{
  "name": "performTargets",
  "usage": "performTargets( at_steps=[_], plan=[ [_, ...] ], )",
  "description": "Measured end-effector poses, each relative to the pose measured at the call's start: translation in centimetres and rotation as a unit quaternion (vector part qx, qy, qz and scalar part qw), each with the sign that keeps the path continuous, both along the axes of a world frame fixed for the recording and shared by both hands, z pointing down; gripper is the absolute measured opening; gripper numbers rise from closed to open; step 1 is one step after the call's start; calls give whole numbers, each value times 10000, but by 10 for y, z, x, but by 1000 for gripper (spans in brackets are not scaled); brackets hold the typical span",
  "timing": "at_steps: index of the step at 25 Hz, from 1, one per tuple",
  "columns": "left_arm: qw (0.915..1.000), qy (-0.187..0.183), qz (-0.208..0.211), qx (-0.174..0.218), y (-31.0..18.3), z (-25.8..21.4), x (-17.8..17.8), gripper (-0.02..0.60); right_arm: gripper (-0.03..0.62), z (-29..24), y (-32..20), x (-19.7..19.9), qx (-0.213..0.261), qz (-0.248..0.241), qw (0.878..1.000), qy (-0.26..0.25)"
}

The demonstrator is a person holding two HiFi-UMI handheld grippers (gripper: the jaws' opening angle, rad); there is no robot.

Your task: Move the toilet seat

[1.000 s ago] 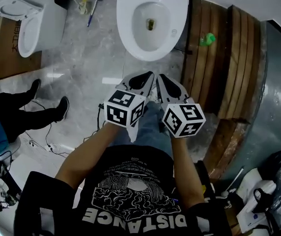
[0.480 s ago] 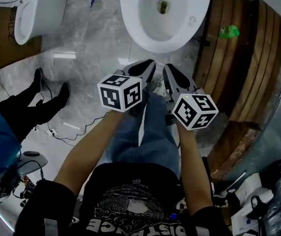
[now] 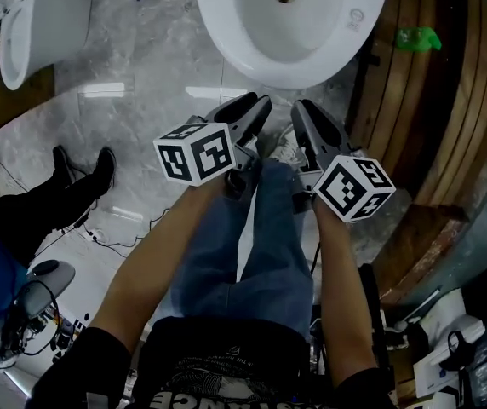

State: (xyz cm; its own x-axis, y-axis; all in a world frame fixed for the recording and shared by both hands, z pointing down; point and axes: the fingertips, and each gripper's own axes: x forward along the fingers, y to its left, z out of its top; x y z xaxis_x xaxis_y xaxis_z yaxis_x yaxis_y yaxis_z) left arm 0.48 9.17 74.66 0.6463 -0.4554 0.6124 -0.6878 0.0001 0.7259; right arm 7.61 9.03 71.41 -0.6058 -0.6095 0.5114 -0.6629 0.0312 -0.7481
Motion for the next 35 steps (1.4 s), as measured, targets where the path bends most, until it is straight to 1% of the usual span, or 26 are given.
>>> performTargets(
  at_steps=[2,5,8,10,12,16,18,23,24,25,26,30,35],
  plan=[
    [9996,277,-72,-60,-2,11,-3,152,102,13,0,-1,-106,181,9997,-133],
    [9983,536,-220,-70,-7,25,-11,172,117,32,0,-2,-205,378,9989,-202],
    [9970,676,-342,-177,-11,41,-19,203,143,51,2,-3,-322,570,9975,-273],
    [9951,903,-343,-205,-13,46,-18,230,165,60,0,-4,-354,724,9959,-406],
    [9936,1073,-301,-198,-15,48,-17,239,185,66,-3,-5,-373,894,9938,-549],
    [9889,1411,-404,-232,-24,49,-16,239,215,77,-11,-5,-460,1367,9858,-861],
    [9870,1520,-443,-278,-28,52,-14,239,216,81,-14,-8,-442,1443,9832,-1024],
    [9826,1739,-525,-385,-33,57,-10,238,216,90,-17,-8,-626,1637,9767,-1240],
    [9817,1765,-578,-421,-34,58,-10,233,215,90,-18,-7,-581,1642,9766,-1260],
    [9813,1763,-625,-455,-34,60,-12,216,198,90,-19,-7,-545,1664,9760,-1292],
    [9814,1740,-654,-484,-33,61,-14,184,190,90,-19,-7,-565,1735,9742,-1331],
    [9816,1691,-667,-579,-32,56,-17,173,183,88,-15,-6,-820,1993,9662,-1415],
    [9799,1724,-690,-729,-29,35,-16,169,173,68,-11,-4,-929,2141,9604,-1523]
  ],
)
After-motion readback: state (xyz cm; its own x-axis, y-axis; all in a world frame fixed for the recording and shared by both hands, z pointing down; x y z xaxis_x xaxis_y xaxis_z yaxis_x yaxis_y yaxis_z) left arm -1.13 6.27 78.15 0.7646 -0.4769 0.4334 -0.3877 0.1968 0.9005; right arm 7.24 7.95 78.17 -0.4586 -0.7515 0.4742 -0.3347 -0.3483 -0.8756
